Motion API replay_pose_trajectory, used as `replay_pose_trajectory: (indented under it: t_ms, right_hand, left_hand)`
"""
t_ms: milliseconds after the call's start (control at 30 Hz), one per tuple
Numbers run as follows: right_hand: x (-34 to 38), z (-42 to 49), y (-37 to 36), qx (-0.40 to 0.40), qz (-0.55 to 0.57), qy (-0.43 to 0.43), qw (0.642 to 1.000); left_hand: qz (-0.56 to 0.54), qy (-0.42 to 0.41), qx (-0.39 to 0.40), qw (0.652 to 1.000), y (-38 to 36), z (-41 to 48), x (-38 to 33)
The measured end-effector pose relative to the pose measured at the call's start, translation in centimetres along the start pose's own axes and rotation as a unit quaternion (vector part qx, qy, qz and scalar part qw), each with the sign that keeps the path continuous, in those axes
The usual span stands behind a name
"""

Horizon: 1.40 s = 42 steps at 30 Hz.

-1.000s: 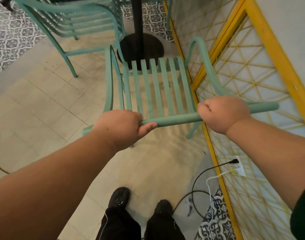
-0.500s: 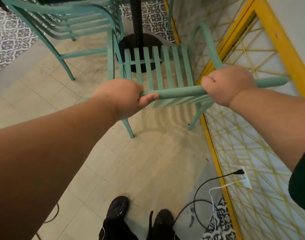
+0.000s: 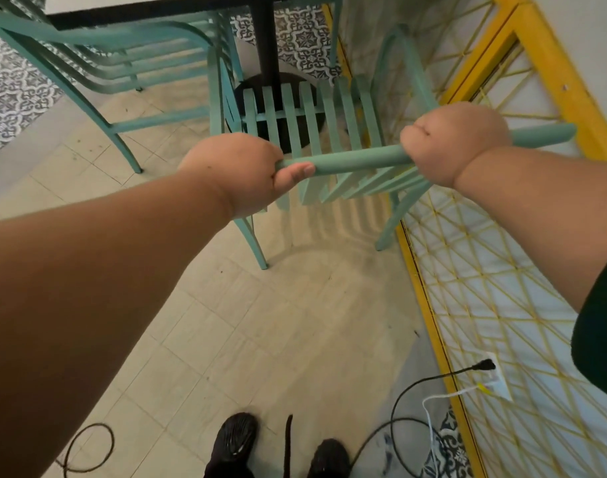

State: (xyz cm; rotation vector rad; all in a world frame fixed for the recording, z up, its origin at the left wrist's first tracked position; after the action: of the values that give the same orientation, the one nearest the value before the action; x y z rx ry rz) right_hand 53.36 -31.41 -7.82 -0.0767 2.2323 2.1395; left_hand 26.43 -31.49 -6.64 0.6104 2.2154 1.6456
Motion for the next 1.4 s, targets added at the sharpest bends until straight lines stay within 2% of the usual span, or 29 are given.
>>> replay_pose_trajectory:
  t_ms: [467,767,967,1033,1100,1167,1233,1300,1400]
  right_hand:
    - [-1.6,2.3,-0.2,-0.012,-0.014,0.025,1.000]
    - [-1.5,2.5,0.1,0.035,-0.032,0.042,0.998]
    - [-0.8,2.5,0.2,0.024,-0.043,-0.056,0.997]
    - [-0.6,2.4,0.3,0.036,-0.025,-0.093,0.995]
    - [-0.5,1.6,0.5,0.039,0.040,-0.124,0.991]
    - [-0.4,0.0,1.3,0.007,0.121,-0.138,0.983]
    - [-0.1,-1.9,3.4,-0.039,0.172,-0.125,0.976]
    - [-0.8,-4.5,6.1,-0.053,0.196,-0.128,0.971]
    - [-2.2,-8.2,9.6,-0.060,0.202,-0.140,0.967]
  left_hand:
    - [-0.014,0.010,0.015,1.000,0.9,2.0,-0.7]
    - [-0.044,-0.006,-0.012,0.999,0.5,2.6,-0.2]
    - [-0.090,-0.016,-0.007,0.996,0.3,2.7,0.3]
    - [-0.099,-0.023,-0.028,0.994,0.6,2.6,0.5]
    - [-0.120,-0.030,-0.022,0.992,0.8,2.5,0.8]
    - [-0.170,-0.024,-0.001,0.985,1.0,1.9,0.8]
    - [-0.224,0.012,-0.022,0.974,2.1,1.2,1.2]
    - [-0.211,0.028,-0.049,0.976,4.3,0.0,0.7]
    - [-0.145,-0.011,-0.052,0.988,8.2,-1.5,-0.9]
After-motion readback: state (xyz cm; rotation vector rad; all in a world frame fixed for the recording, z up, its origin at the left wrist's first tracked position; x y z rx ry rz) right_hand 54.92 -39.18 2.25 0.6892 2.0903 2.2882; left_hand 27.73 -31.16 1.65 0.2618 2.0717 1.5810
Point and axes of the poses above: each hand's wrist, its own z-axis towards the middle knuckle, its own y-axis out of the back of the hand, x = y × z, the point moved 3 cm from there along z, towards the middle knuckle
